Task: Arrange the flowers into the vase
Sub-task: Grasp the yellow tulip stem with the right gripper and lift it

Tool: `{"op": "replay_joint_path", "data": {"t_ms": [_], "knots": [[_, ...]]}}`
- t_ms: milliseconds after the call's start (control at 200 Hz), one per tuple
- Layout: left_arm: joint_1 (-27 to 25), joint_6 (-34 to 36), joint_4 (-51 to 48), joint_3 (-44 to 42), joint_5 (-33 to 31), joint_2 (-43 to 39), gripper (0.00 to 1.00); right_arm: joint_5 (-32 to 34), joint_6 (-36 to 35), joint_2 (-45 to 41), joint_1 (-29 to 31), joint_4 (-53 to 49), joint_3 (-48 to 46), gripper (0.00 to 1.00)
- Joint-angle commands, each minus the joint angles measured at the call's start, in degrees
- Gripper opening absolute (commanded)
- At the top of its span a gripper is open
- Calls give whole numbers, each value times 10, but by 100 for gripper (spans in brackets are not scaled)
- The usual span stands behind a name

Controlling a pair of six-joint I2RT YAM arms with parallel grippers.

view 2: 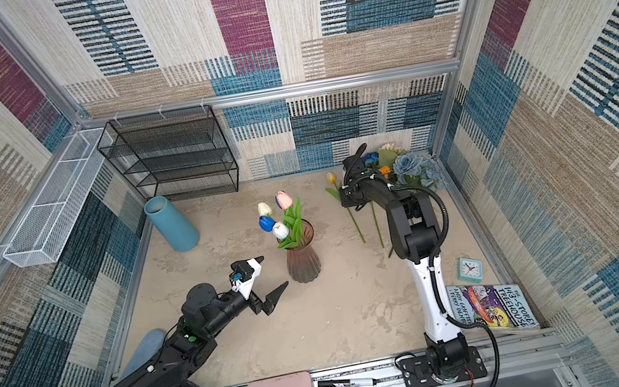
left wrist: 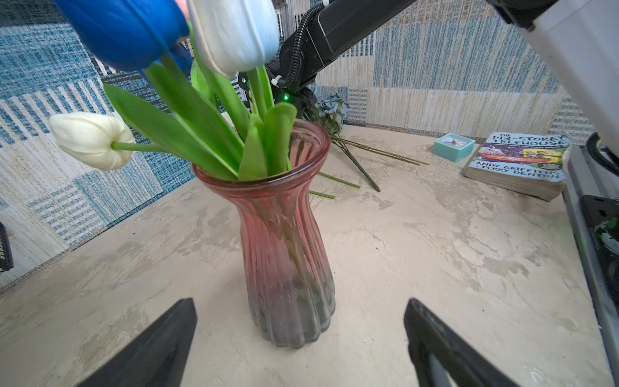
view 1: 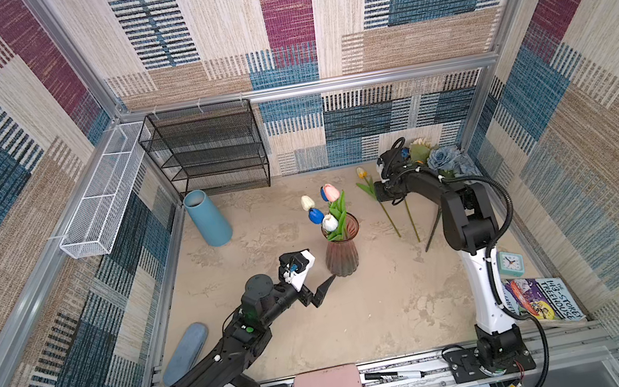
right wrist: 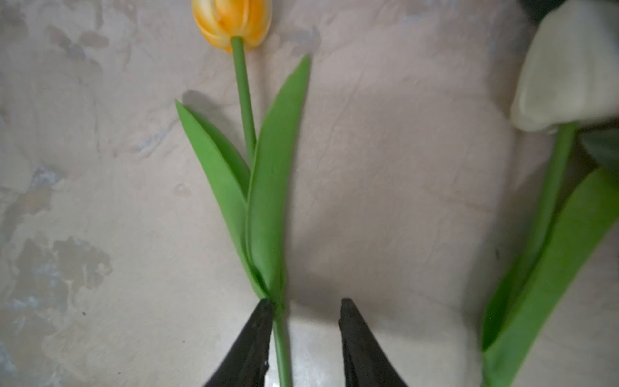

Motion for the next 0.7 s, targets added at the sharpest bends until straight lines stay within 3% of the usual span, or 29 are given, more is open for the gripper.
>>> {"op": "replay_joint_path", "data": {"t_ms": [0, 446, 561, 696], "knots": [[0, -23, 37, 1, 0, 3, 99, -7, -7, 5, 1, 3, -3, 36], [0, -26, 39, 5, -4, 9, 99, -46, -4, -22, 4, 23, -25, 29], [0, -25, 37, 13, -6, 17, 99, -58, 1, -34, 5, 35, -39, 40], [0, -27, 43, 15, -3, 23, 99, -35, 3, -21, 5, 31, -36, 39]]}}
